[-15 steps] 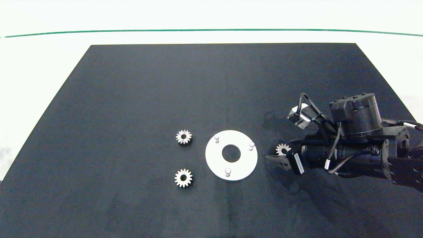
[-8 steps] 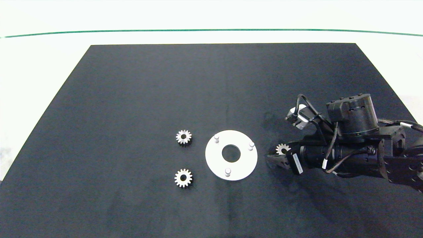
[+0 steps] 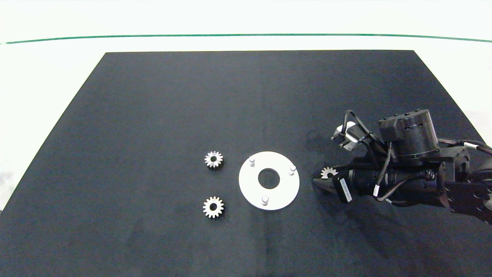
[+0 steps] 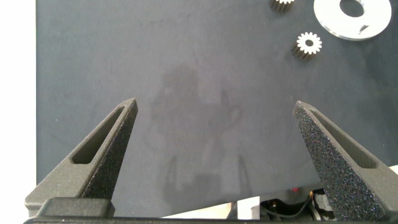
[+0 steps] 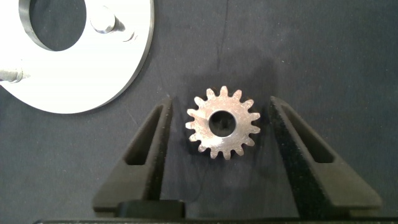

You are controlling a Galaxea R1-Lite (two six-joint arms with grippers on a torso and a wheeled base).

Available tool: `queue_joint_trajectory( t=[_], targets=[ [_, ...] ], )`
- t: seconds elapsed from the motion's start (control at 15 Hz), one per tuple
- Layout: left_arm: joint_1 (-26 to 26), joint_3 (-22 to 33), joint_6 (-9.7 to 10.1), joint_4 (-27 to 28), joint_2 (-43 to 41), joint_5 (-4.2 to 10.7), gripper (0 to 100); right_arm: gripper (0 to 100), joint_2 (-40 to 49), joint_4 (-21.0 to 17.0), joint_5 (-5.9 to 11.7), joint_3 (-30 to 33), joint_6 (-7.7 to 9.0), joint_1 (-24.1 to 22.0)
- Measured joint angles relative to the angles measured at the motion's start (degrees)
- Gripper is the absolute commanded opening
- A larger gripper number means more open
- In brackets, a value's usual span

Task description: Install three planetary gears onto the carrier pins

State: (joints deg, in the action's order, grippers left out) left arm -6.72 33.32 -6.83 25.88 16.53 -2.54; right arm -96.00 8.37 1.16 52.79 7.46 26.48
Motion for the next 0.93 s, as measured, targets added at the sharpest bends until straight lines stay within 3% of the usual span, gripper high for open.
queue_joint_trajectory(
  t=[0.93],
  targets=[
    [-0.1, 1.3, 0.05, 0.0, 0.2, -0.02, 100, 29, -1.4, 0.3, -0.11, 0.4, -0.05, 0.0]
  ],
)
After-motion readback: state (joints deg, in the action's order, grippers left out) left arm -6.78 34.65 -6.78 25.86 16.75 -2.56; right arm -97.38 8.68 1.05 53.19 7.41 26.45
